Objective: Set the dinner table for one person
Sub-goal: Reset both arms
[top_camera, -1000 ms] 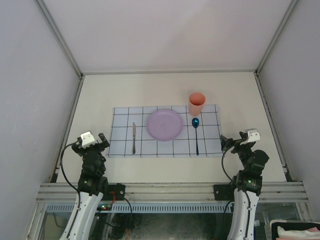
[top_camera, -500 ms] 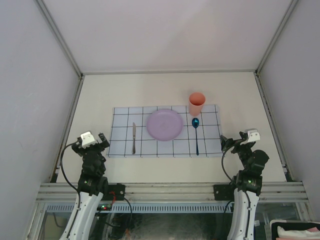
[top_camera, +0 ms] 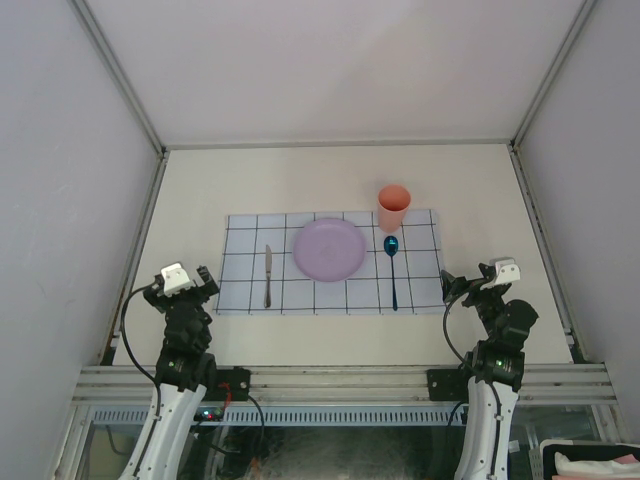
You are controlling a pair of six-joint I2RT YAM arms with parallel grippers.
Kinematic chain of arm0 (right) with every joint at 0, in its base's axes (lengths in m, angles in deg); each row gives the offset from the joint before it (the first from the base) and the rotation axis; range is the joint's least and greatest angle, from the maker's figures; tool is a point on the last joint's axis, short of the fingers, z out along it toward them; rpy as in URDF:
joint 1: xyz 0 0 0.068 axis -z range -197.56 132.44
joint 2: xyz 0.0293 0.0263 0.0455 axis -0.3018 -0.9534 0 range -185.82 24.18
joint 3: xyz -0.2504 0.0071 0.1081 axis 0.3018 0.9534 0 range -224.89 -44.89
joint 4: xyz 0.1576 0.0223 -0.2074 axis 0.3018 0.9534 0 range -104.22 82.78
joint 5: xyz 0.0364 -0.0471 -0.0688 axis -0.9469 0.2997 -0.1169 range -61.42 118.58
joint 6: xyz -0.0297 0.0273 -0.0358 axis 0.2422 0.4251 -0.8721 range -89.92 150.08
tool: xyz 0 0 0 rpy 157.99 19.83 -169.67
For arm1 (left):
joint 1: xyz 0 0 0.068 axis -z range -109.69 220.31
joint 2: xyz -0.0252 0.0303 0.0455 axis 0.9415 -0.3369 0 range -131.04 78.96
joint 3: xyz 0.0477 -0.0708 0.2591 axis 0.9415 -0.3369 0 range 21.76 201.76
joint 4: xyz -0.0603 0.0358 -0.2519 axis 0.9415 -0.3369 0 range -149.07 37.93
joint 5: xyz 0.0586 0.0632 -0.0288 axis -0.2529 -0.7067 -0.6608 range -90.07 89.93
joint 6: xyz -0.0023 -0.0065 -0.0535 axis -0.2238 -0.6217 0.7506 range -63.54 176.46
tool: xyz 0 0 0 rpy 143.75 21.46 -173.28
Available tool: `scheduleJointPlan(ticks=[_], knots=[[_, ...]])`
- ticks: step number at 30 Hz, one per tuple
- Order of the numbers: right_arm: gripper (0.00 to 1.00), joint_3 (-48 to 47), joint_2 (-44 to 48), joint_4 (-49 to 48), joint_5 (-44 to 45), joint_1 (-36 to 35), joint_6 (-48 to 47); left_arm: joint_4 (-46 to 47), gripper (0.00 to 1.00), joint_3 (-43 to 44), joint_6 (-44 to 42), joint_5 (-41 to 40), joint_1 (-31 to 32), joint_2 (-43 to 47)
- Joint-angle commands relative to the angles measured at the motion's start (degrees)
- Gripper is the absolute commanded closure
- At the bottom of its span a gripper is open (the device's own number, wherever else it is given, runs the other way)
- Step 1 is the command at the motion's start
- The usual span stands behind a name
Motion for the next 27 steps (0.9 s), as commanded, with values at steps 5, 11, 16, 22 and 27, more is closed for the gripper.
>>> scheduleJointPlan(ticks=[5, 11, 16, 22, 27], knots=[[0.0, 3.6, 3.7, 2.2, 0.4, -0.4, -0.8, -1.7, 0.0, -5.7, 0.9, 0.5, -0.3, 11.8], [0.0, 3.6, 3.7, 2.2, 0.4, -0.4, -0.8, -1.7, 0.0, -5.7, 0.9, 0.5, -0.3, 11.8], [0.0, 3.6, 3.7, 2.2, 0.3, -0.4, -0.8, -1.7, 0.0, -5.7, 0.9, 0.5, -0.3, 11.8], [0.0, 3.6, 3.7, 2.2, 0.3, -0.4, -0.8, -1.7, 0.0, -5.7, 0.9, 0.5, -0.4, 11.7], [0.0, 3.4, 3.0, 1.9, 6.1, -4.5, -0.8, -1.7, 0.0, -5.7, 0.9, 0.5, -0.3, 11.7]])
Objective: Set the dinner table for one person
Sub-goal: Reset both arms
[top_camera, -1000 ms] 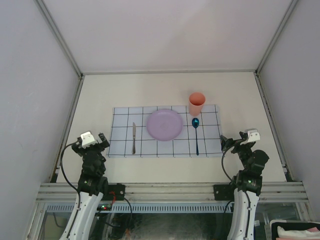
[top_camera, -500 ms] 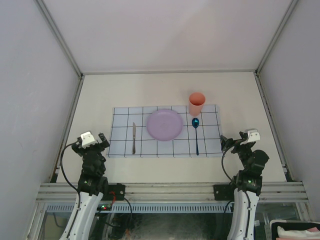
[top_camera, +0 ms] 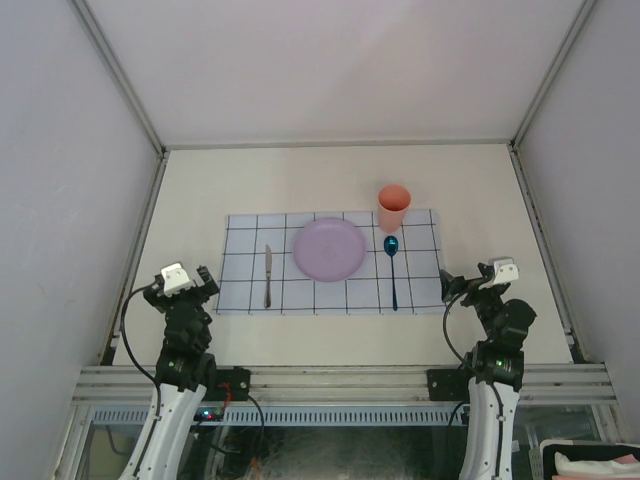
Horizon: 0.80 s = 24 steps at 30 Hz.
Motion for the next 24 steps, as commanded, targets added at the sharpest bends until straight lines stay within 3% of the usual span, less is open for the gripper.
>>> scheduleJointPlan(ticks=[1, 24], knots=[[0.0, 3.4, 2.5, 1.8, 5.5, -3.7, -0.8, -1.7, 0.0, -5.7, 0.9, 0.5, -0.3, 11.8], [0.0, 3.3, 2.4, 1.7, 6.2, -4.3, -0.8, -1.6, 0.0, -5.7, 0.9, 0.5, -0.3, 11.8]])
